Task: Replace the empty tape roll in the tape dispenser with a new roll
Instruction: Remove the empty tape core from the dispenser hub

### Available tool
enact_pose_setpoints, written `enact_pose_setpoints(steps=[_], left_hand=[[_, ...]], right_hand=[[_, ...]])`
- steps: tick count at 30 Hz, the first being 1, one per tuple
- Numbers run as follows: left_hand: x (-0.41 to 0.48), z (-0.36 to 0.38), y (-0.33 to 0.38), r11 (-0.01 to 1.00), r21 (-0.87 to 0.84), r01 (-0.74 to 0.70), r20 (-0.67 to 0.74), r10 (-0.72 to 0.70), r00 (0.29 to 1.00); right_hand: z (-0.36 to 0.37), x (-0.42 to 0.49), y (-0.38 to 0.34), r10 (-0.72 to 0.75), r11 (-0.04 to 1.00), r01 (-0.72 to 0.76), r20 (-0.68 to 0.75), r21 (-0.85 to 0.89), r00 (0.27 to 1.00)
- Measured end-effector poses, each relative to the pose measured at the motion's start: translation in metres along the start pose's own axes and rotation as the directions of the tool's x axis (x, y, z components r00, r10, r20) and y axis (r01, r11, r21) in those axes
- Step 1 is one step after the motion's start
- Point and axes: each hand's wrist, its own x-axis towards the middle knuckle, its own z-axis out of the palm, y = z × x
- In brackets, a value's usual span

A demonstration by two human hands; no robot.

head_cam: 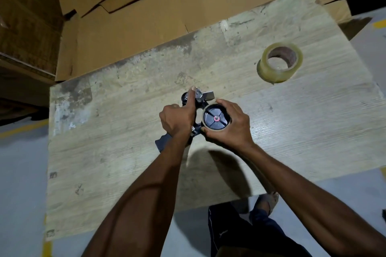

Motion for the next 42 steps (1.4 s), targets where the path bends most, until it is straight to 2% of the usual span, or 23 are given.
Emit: enact_pose_setpoints(steps=[6, 12, 17, 23, 28, 32, 37, 42], left_hand=[[-0.004, -0.003, 0.004, 1.000, -0.028, 0.012, -0.037, -0.013, 0.999], [-0.003, -0.007, 0.006, 1.000, -0.022, 0.011, -0.031, -0.012, 0.999], [-0.009, -0.007, 0.009, 1.000, -0.023, -0.007, -0.059, 0.005, 0.998], [-0.007, -0.007, 0.008, 0.999, -0.036, 0.000, -0.091, -0.004, 0.996], [-0.007, -0.008, 0.008, 0.999, -0.032, -0.006, -0.101, 0.003, 0.995], [-0.006, -0.010, 0.009, 0.999, -0.035, -0.011, -0.105, 0.007, 0.994], [-0.008, -0.004, 0.008, 0.999, -0.036, -0.006, -0.104, 0.002, 0.995], [-0.005, -0.006, 0.007, 1.000, -0.001, 0.026, -0.054, -0.026, 0.998]], right_hand=[[-0.007, 0.004, -0.005, -0.028, 0.998, 0.032, 0.076, -0.050, 0.997], [-0.002, -0.001, -0.016, 0.074, 0.997, -0.073, 0.028, -0.011, 0.997], [-0.013, 0.010, -0.005, -0.042, 0.997, 0.049, 0.127, -0.052, 0.991], [0.000, -0.001, -0.024, 0.077, 0.996, -0.078, -0.005, -0.037, 0.997], [-0.017, 0.008, -0.022, -0.008, 0.997, 0.016, 0.126, -0.070, 0.992], [-0.018, 0.007, -0.023, -0.050, 0.996, 0.059, 0.144, -0.061, 0.988], [-0.014, 0.002, -0.016, 0.057, 0.997, -0.051, 0.112, -0.056, 0.992], [-0.002, -0.008, -0.021, 0.162, 0.985, -0.164, 0.044, 0.046, 0.986]])
